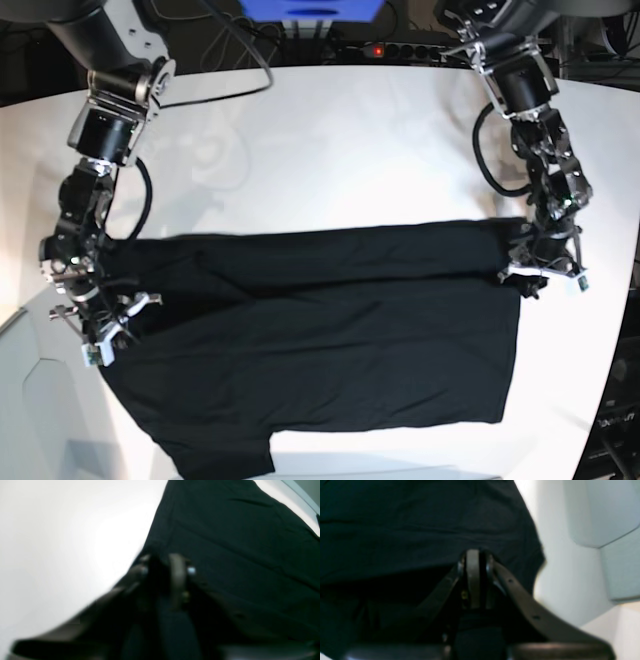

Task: Fold the T-shirt properly
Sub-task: 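Lift the shoulder edges and pull them over the shirt toward the hem, then release the folded edge and move both grippers back toward the collar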

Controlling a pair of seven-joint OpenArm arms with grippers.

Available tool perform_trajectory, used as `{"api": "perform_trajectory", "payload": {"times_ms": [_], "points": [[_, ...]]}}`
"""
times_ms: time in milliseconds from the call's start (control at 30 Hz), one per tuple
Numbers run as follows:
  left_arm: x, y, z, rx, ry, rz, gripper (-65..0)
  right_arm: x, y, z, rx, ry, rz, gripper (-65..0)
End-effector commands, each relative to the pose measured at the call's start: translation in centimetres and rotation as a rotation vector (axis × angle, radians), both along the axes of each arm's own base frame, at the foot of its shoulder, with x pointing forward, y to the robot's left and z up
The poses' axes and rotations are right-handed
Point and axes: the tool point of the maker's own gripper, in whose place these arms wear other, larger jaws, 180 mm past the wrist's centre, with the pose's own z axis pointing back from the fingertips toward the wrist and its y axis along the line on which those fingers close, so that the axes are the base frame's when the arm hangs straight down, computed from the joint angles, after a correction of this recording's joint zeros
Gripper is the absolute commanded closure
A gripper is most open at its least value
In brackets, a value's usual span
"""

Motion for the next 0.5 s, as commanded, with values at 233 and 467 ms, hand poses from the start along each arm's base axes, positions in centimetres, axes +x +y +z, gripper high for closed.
{"api": "perform_trajectory", "payload": {"times_ms": [233, 467], "points": [[0.2, 1.6, 3.5, 0.064, -0.084, 0.007, -48.4, 1.6, -0.6, 2.9, 0.002, -0.080, -0.004, -28.3], [-3.8, 1.3, 0.1, 0.075, 0.005, 0.000, -48.0, 0.8, -0.9, 4.9, -0.043, -0.128, -0.009, -28.5]]}}
